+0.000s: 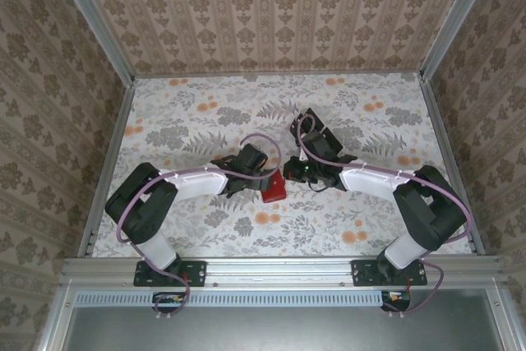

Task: Put the credit cards into the card holder
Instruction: Close the button on the card holder.

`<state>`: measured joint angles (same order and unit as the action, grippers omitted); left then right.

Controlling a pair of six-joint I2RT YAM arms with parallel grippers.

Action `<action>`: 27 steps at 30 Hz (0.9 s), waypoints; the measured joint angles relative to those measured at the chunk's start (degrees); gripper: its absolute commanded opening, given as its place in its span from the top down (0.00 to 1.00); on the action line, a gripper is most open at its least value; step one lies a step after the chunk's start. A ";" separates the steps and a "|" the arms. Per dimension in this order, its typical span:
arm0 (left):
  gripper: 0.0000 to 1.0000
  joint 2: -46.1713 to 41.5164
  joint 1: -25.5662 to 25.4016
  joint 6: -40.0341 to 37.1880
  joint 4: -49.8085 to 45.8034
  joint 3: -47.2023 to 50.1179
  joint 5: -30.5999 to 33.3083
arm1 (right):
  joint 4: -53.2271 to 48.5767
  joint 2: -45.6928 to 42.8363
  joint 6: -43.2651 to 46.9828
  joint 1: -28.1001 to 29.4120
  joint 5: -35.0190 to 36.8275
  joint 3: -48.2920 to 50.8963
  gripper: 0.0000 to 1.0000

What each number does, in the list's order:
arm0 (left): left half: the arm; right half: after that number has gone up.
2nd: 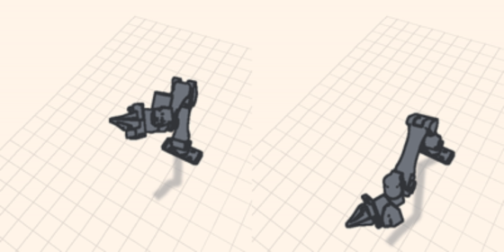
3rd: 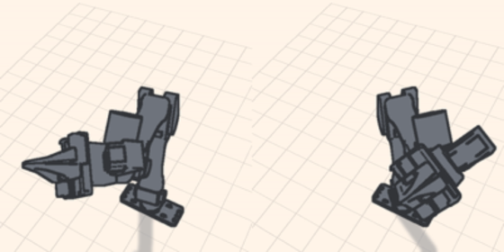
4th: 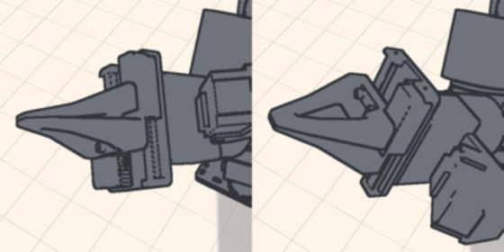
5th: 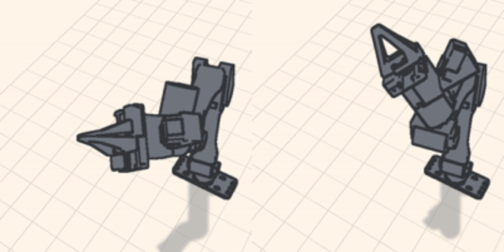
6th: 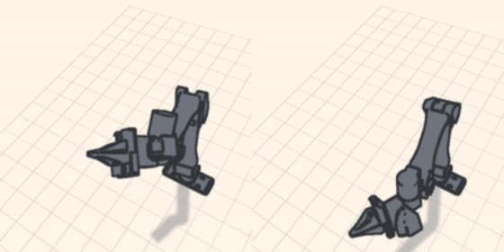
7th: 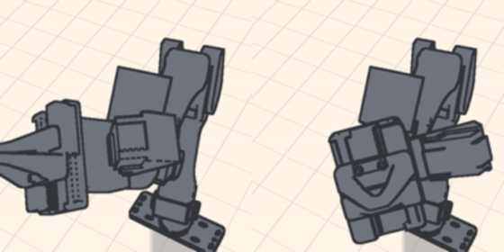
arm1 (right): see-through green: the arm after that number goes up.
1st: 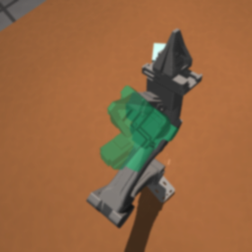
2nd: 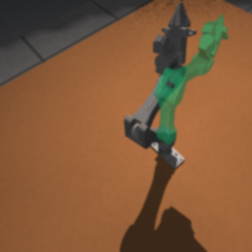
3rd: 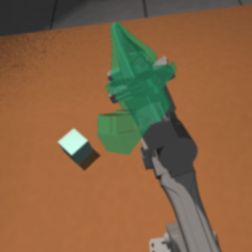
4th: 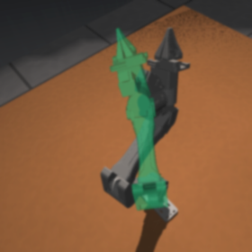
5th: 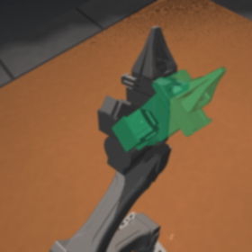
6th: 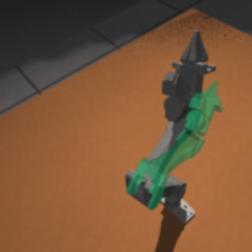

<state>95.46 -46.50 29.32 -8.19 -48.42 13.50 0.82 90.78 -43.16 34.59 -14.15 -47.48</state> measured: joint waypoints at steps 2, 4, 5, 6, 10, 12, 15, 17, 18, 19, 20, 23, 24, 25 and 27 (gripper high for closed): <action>0.00 0.00 -0.02 0.31 0.02 0.02 0.07 | -0.24 0.50 0.15 0.55 -0.15 -0.76 1.00; 0.00 -0.02 -0.02 0.66 0.07 0.13 0.07 | -0.33 1.16 0.17 1.01 -0.50 -1.46 1.00; 0.00 -0.07 -0.02 0.74 0.28 0.26 0.07 | -0.33 1.57 0.17 1.25 -0.61 -1.68 1.00; 0.00 -0.09 -0.02 0.94 0.50 0.42 0.04 | -0.33 1.97 0.17 1.42 -0.79 -1.84 1.00; 0.00 -0.37 -0.02 1.51 1.05 0.96 0.07 | -0.28 3.67 0.15 1.97 -1.18 -2.21 1.00; 0.00 -0.42 -0.02 1.79 1.36 1.16 0.04 | -0.20 4.48 0.15 2.27 -1.36 -2.38 1.00; 0.00 -0.48 -0.02 2.03 1.42 1.27 0.07 | -0.17 5.29 0.13 2.75 -1.36 -2.47 1.00; 0.00 -0.57 -0.02 2.19 1.77 1.53 0.07 | -0.15 5.86 0.13 2.97 -1.33 -2.47 1.00; 0.00 -0.63 -0.02 2.21 1.81 1.62 0.07 | -0.13 6.19 0.13 3.08 -1.36 -2.47 1.00; 0.00 -0.70 -0.02 2.27 1.95 1.75 0.07 | -0.13 6.47 0.13 3.13 -1.36 -2.47 1.00; 0.00 -0.70 -0.02 2.40 2.12 1.88 0.07 | -0.11 6.75 0.11 3.17 -1.33 -2.49 1.00; 0.00 -0.70 -0.02 2.54 2.29 1.95 0.07 | -0.09 7.23 0.11 3.19 -1.31 -2.51 1.00; 0.00 -0.72 -0.02 2.58 2.34 1.97 0.07 | -0.09 7.26 0.11 3.17 -1.29 -2.51 1.00; 0.00 -0.70 -0.02 2.60 2.38 1.97 0.07 | -0.07 7.26 0.13 3.19 -1.22 -2.51 1.00; 0.00 -0.72 -0.02 2.62 2.51 2.08 0.07 | -0.07 7.26 0.13 3.19 -0.96 -2.51 1.00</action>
<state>94.74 -46.52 31.94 -5.67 -46.35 13.56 0.75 98.04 -43.03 37.78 -15.11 -50.00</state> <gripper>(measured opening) 0.997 0.043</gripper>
